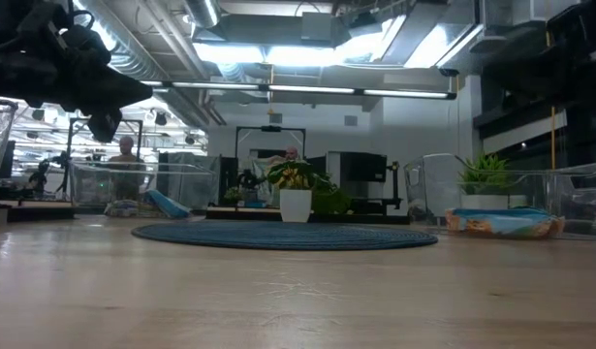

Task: Pick and place Granola Bars by type
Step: Return to Home Position

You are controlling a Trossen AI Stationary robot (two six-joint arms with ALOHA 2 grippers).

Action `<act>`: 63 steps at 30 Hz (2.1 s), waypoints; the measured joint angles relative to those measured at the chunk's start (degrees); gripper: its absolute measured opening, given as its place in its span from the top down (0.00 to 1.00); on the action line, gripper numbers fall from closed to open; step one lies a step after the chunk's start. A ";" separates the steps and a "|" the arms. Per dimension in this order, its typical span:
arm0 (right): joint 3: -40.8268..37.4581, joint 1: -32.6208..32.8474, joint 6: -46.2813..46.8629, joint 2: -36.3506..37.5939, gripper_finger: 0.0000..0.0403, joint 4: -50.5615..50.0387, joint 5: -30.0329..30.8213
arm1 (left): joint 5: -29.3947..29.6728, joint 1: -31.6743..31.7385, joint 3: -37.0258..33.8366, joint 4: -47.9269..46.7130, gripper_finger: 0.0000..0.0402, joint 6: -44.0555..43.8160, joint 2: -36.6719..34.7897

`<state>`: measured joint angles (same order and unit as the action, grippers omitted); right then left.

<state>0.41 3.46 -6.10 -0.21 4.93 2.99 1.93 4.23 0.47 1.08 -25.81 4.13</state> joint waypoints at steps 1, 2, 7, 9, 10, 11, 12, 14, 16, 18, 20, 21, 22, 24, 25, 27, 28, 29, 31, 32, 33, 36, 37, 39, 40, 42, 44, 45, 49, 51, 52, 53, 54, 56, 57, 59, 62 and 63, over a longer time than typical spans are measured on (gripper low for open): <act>-0.01 -0.49 0.98 0.02 0.99 0.00 -0.05 | 0.00 0.02 0.00 0.02 0.99 0.00 0.01; -0.01 -1.04 1.37 0.04 0.99 -0.01 -0.09 | 0.00 0.02 0.00 0.08 0.99 0.01 0.01; -0.01 -4.49 2.64 0.04 0.99 0.63 -0.89 | 0.00 0.02 0.00 0.05 0.98 0.01 0.01; -0.01 -5.84 3.32 0.02 0.99 -0.16 -3.57 | 0.00 0.02 0.00 0.05 0.98 0.01 0.01; -0.01 -6.41 3.84 0.02 0.99 -0.54 -5.14 | 0.00 0.00 0.00 0.03 0.98 0.01 0.01; -0.01 -6.86 4.29 0.02 0.99 -0.86 -6.61 | 0.00 0.02 0.00 0.03 0.98 0.01 0.01; -0.01 -7.16 4.45 0.00 0.99 -0.90 -7.92 | 0.00 0.01 0.00 0.03 0.98 0.01 0.01; -0.01 -7.43 4.32 0.00 0.99 -0.62 -9.75 | -0.01 -0.01 0.00 0.03 0.99 0.01 0.01; -0.01 -7.43 3.73 0.00 0.99 -0.64 -9.94 | -0.02 0.00 0.00 0.03 0.99 0.01 0.01; -0.01 -7.43 2.66 0.00 0.99 -0.95 -9.40 | -0.02 0.02 0.00 0.03 0.99 0.01 0.01; -0.01 -7.43 2.44 0.00 0.99 -2.65 -8.74 | 0.00 0.00 0.00 0.03 0.98 0.01 0.01; -0.01 -7.43 2.69 -0.16 0.99 -2.89 -8.59 | -0.02 0.02 0.00 0.03 0.98 0.01 0.01; -0.01 -7.43 2.82 -0.26 0.98 -2.88 -8.64 | -0.02 0.01 0.00 0.03 0.98 0.01 0.01; -0.01 -7.43 2.68 -0.39 0.97 -2.80 -8.63 | -0.02 0.02 0.00 0.02 0.98 0.01 0.01; -0.01 -7.43 2.68 -0.39 0.96 -2.81 -8.64 | -0.02 0.02 0.00 0.03 0.98 0.01 -0.01; -0.01 -7.43 2.84 -0.39 0.94 -2.78 -8.64 | -0.02 0.01 0.00 0.01 0.99 0.01 0.01; -0.01 -7.43 2.82 -0.39 0.93 -2.78 -8.62 | -0.02 0.01 0.00 0.03 0.99 0.01 0.01; -0.01 -7.43 2.80 -0.39 0.93 -2.78 -8.62 | -0.02 -0.01 0.00 0.03 0.99 0.01 0.01; -0.01 -7.43 2.77 -0.39 0.93 -2.77 -8.62 | -0.02 0.02 0.00 0.03 0.99 0.01 0.01; -0.01 -7.43 2.81 -0.39 0.92 -2.76 -8.62 | -0.02 0.01 0.00 0.03 0.99 0.01 0.01; -0.01 -7.43 2.87 -0.39 0.92 -2.78 -8.62 | -0.02 0.00 0.00 0.03 0.99 0.01 0.01; -0.01 -7.43 2.77 -0.39 0.92 -2.76 -8.62 | -0.02 0.01 0.00 0.03 0.98 0.01 0.01; -0.01 -7.43 2.78 -0.39 0.92 -2.76 -8.62 | -0.02 0.00 0.00 0.02 0.98 0.01 0.01; -0.01 -7.43 2.88 -0.39 0.92 -2.76 -8.62 | -0.02 0.01 0.00 0.02 0.98 0.01 0.00; -0.01 -7.43 2.86 -0.39 0.92 -2.76 -8.62 | -0.02 0.00 0.00 0.03 0.98 0.01 0.01; -0.01 -7.43 2.77 -0.39 0.92 -2.76 -8.62 | -0.02 0.02 0.00 0.01 0.99 0.01 0.01; -0.01 -7.43 2.87 -0.39 0.92 -2.76 -8.62 | -0.02 -0.01 0.00 0.03 0.99 0.01 0.01; -0.01 -7.43 2.88 -0.39 0.92 -2.76 -8.62 | -0.02 -0.01 0.00 0.03 0.99 0.01 0.01; -0.01 -7.43 2.84 -0.39 0.92 -2.73 -8.62 | -0.02 0.00 0.00 0.02 0.98 0.01 0.01; -0.01 -7.43 2.87 -0.39 0.92 -2.73 -8.62 | -0.02 0.02 0.00 0.03 0.98 0.01 0.01; -0.01 -7.43 2.80 -0.39 0.92 -2.73 -8.62 | -0.02 0.00 0.00 0.03 0.98 0.01 0.01; -0.01 -7.43 2.77 -0.39 0.92 -2.73 -8.62 | -0.02 -0.01 0.00 0.01 0.98 0.01 0.01; -0.01 -7.43 2.80 -0.39 0.92 -2.73 -8.60 | -0.02 0.02 0.00 0.03 0.98 0.01 0.01; -0.01 -7.43 2.88 -0.39 0.92 -2.73 -8.60 | -0.02 0.00 0.00 0.01 0.99 0.01 0.01; -0.01 -7.43 2.84 -0.39 0.92 -2.73 -8.60 | -0.02 0.01 0.00 0.02 0.99 0.01 0.01; -0.01 -7.43 2.79 -0.39 0.92 -2.73 -8.60 | -0.02 0.01 0.00 0.02 0.99 0.01 0.01; -0.01 -7.43 2.87 -0.39 0.92 -2.73 -8.60 | -0.02 -0.01 0.00 0.01 0.99 0.01 0.01; -0.01 -7.43 2.81 -0.39 0.92 -2.73 -8.60 | -0.02 0.02 0.00 0.03 0.98 0.01 0.01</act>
<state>0.40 -3.97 -3.30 -0.60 2.20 -5.61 1.91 4.25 0.47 1.10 -25.80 4.14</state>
